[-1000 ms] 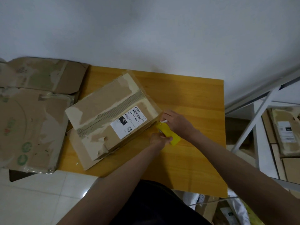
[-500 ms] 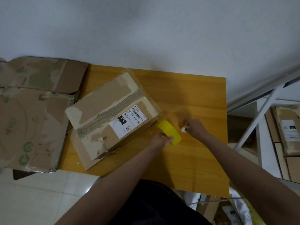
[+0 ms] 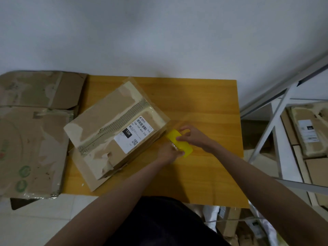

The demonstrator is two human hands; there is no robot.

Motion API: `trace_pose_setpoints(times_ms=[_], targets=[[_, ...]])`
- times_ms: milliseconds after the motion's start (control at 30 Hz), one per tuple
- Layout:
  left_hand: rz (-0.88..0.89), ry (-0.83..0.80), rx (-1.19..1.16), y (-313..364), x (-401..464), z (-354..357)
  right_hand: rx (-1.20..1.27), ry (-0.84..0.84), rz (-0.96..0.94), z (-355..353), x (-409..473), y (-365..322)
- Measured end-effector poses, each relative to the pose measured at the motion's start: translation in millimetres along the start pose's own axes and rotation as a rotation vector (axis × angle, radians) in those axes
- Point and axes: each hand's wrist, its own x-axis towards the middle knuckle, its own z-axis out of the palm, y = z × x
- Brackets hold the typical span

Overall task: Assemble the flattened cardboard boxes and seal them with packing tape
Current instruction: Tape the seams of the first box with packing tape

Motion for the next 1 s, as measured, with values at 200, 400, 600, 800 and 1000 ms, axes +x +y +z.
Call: trace_pose_setpoints(times_ms=[200, 400, 600, 800, 1000], targets=[[0.576, 0.550, 0.480, 7.5, -14.7, -46.2, 0.155, 0.000, -0.037, 4.9, 0.0, 10.7], [0.456, 0.645, 0.680, 8.2, 33.4, -70.1, 0.173, -0.005, -0.026, 5.8, -5.0, 11.6], [0.503, 0.672, 0.819, -4.0, 44.0, -74.7, 0.221, -0.006, -0.001, 7.4, -16.6, 22.3], [0.484, 0.643, 0.845, -1.6, 42.0, -74.3, 0.252, 0.005, -0.001, 12.7, -32.1, 28.9], [0.728, 0.569, 0.645, 4.2, 19.1, -76.0, 0.306, 0.100, -0.047, 24.9, -49.3, 26.8]])
